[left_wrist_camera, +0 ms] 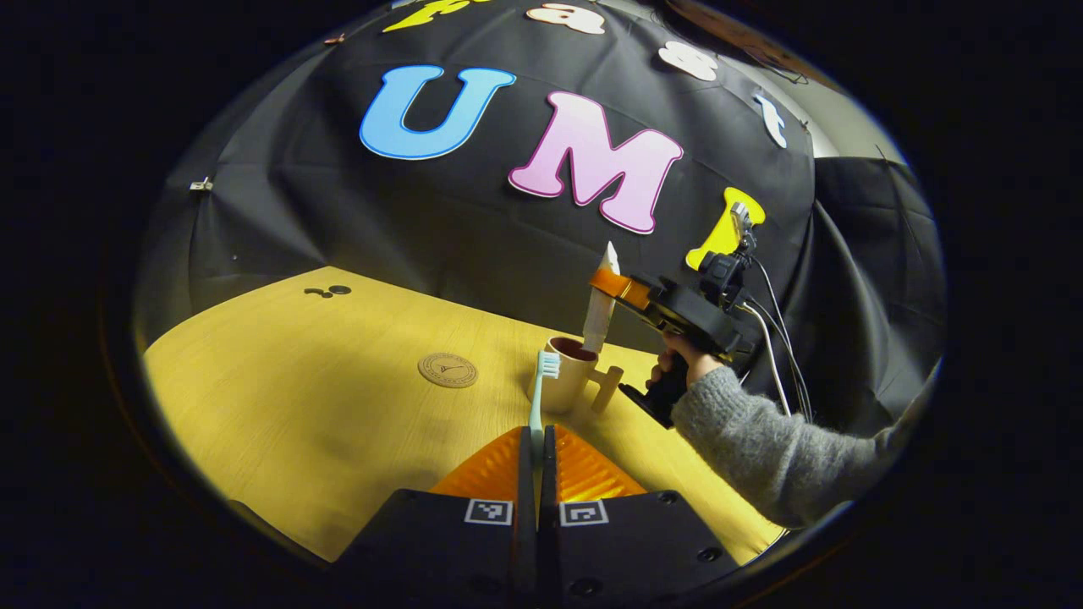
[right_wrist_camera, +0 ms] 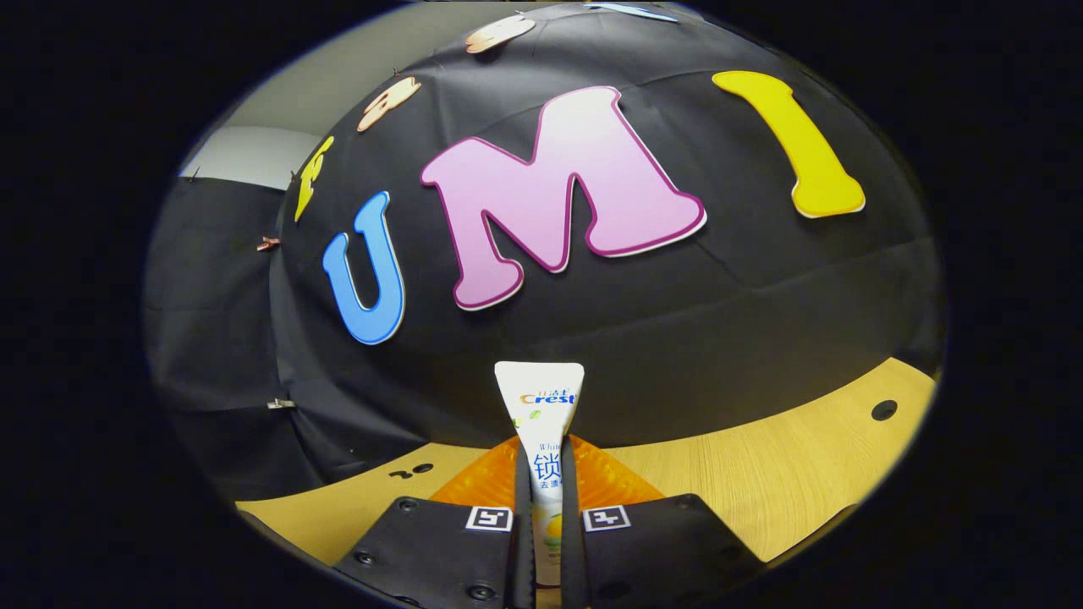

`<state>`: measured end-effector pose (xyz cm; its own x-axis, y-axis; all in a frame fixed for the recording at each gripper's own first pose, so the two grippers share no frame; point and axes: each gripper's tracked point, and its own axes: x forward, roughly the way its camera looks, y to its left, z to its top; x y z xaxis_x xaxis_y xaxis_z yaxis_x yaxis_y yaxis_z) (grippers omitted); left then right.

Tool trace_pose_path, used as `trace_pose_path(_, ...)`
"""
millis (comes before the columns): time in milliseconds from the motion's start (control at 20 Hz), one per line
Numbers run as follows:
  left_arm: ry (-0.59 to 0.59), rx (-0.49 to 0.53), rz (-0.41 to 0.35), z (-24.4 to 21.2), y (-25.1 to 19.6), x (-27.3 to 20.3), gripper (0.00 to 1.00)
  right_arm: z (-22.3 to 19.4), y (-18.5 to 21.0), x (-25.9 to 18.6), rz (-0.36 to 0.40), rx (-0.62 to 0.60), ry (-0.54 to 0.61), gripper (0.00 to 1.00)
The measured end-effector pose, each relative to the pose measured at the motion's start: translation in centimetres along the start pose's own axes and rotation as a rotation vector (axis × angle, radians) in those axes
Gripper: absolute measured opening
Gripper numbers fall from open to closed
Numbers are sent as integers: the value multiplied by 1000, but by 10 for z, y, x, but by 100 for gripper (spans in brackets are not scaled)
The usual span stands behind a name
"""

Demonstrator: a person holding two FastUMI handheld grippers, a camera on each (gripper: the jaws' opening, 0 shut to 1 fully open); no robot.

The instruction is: Put the toothbrush and toothpaste on the desktop into the cup, then pick up the cup and place it on the coaster on the desktop.

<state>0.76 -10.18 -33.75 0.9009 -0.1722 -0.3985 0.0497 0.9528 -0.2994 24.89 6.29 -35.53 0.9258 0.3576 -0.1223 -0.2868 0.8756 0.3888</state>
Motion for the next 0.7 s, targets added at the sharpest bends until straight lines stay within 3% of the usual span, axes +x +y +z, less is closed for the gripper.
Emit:
trace_pose_path(250,-11,-15,23,1,8,2,6,-40,-3,5,-18,-9,84,15)
trace_pose_path(450,-30,-22,31,5,10,6,6,-74,1,-3,-9,-45,178,21)
trace_pose_path(500,-40,-25,32,7,9,6,6,-80,2,-7,-3,-67,199,18)
trace_pose_path(550,-53,-28,33,10,8,6,6,-84,3,-11,3,-85,210,26)
trace_pose_path(700,-94,-38,25,24,5,19,6,-75,18,-16,45,-71,186,32)
